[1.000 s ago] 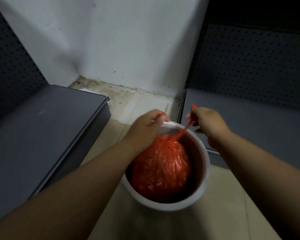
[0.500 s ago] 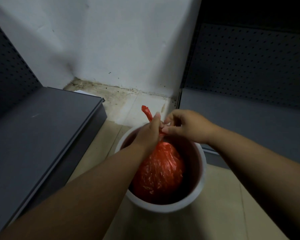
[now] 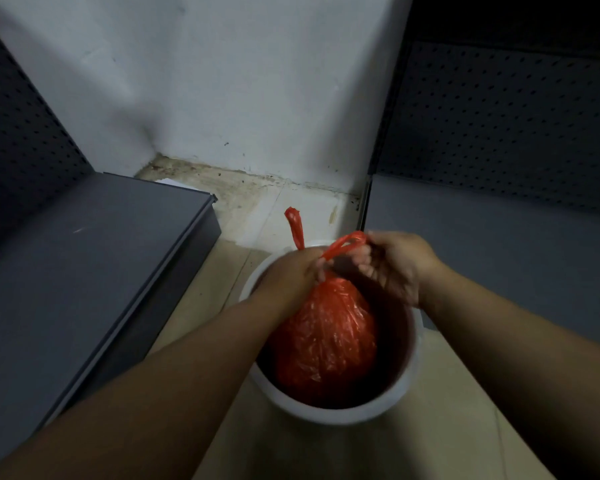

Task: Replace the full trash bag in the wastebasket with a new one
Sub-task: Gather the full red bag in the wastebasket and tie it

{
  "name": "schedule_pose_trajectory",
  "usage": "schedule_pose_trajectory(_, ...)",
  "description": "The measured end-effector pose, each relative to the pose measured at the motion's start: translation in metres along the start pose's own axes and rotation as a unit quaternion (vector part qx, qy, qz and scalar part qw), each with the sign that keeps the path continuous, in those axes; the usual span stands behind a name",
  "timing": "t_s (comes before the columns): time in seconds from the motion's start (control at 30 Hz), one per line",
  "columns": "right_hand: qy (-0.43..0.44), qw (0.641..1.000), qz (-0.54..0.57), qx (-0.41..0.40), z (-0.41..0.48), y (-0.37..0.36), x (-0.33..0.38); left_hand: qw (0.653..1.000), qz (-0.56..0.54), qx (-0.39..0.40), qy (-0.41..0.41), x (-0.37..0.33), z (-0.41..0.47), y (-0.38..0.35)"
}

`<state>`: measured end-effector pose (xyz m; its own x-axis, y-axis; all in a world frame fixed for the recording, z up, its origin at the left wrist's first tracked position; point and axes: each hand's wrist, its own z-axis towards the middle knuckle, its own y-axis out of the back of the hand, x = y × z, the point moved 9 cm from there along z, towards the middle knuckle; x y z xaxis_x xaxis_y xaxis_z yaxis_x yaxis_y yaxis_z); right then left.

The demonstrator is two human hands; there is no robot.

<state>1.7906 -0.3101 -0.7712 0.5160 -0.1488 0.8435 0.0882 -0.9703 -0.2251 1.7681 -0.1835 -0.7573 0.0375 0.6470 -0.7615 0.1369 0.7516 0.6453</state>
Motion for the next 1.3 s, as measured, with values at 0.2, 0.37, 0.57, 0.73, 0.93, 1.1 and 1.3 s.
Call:
schedule_pose_trajectory(0.2, 0.093, 0.893, -0.435, 0.064, -0.008, -0.033, -0.02, 0.998, 0.005, -0.063, 0.012, 0.004, -0.005, 0.005)
schedule_pose_trajectory(0.37, 0.115, 0.868, -0.48, 0.056, -0.003, -0.037, -0.02, 0.995, -0.005, -0.1, 0.027, 0.004, -0.006, 0.009)
schedule_pose_trajectory(0.57, 0.154, 0.846, -0.51, 0.024, -0.005, -0.037, -0.01, 0.993, 0.01, -0.104, 0.057, 0.013, -0.005, 0.01)
schedule_pose_trajectory(0.73, 0.151, 0.849, -0.507, -0.015, -0.004, -0.027, -0.001, 0.978, 0.187, 0.041, -0.081, -0.013, -0.009, -0.008)
schedule_pose_trajectory(0.93, 0.255, 0.791, -0.553, -0.052, -0.017, -0.028, 0.005, 0.984, -0.054, 0.108, 0.135, 0.024, -0.001, -0.013)
schedule_pose_trajectory(1.1, 0.321, 0.729, -0.604, -0.019, -0.035, -0.042, 0.004, 0.981, -0.093, 0.11, 0.133, 0.017, -0.004, -0.007)
schedule_pose_trajectory(1.3, 0.337, 0.707, -0.621, -0.003, -0.037, -0.049, 0.007, 0.986, -0.032, 0.13, 0.094, 0.019, -0.004, -0.004)
